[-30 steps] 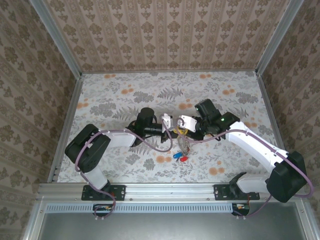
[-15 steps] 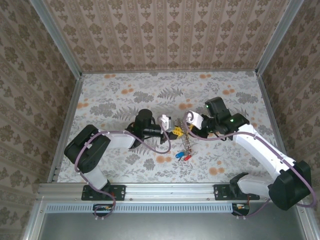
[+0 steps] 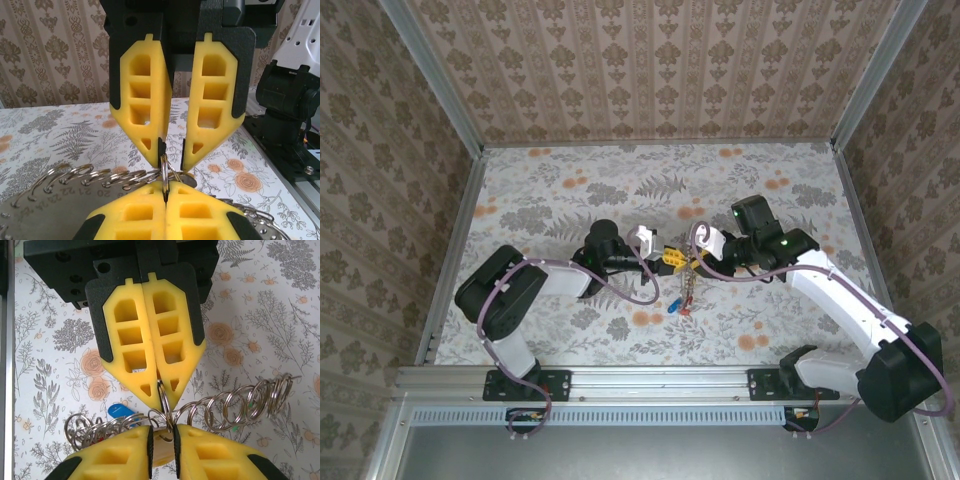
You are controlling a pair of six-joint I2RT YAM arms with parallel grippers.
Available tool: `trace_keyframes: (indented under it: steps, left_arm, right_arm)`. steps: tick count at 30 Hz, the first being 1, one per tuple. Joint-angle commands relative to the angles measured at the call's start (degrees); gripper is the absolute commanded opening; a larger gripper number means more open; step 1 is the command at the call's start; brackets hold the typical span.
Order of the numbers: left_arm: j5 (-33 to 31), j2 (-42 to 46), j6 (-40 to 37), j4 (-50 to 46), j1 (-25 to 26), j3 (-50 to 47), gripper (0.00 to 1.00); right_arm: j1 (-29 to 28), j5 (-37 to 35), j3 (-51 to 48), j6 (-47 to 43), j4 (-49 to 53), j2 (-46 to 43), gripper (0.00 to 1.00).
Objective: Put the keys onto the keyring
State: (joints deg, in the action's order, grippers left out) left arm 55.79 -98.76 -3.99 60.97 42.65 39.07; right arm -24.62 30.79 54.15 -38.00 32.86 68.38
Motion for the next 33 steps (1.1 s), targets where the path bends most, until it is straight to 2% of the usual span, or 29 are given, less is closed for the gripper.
trace_keyframes:
  steps: [1,3,5,9,14,17,20,27,30,33]
  left_arm:
    - [2.22,-0.34,1.29,4.43,-0.27,0.12,0.0]
    - [2.13,-0.29,1.18,4.46,-0.36,0.05,0.0]
    - [1.87,-0.14,1.18,4.77,-0.33,-0.05,0.0]
    - [1.56,-0.05,1.65,5.68,-0.66,-0.56,0.0]
    - [1.53,-0.12,2.06,6.68,-1.04,-0.93,0.0]
    - [1.51,-0.22,2.14,6.88,-1.02,-0.97,0.0]
    - [1.51,-0.38,2.41,7.45,-1.0,-1.07,0.0]
    - [1.41,-0.39,3.01,9.07,-1.09,-1.78,0.0]
    - [1.7,-0.47,3.19,9.34,-1.16,-1.86,0.0]
    - [1.86,-0.47,3.29,9.68,-1.15,-1.81,0.0]
  right_arm:
    - [0.18,2.69,-0.47,1.06,-0.88,1.11,0.22]
    - [0.28,2.92,-0.36,1.33,-0.94,1.56,0.17]
    - [0.28,2.34,-0.31,1.68,-0.8,1.75,0.08]
    - [1.19,-0.07,-0.34,2.68,0.24,2.02,0.02]
    - [2.22,-2.19,-0.67,4.07,1.33,2.28,0.05]
    - [2.55,-2.04,-1.06,4.81,1.2,2.24,0.13]
    - [2.81,-1.64,-1.46,5.59,0.49,1.86,0.16]
    - [5.07,2.39,-3.21,8.98,-1.55,-0.05,0.22]
    - [5.61,6.59,-4.11,9.18,-1.75,-1.19,0.25]
    - [6.12,9.75,-5.31,10.47,-6.18,-2.6,0.29]
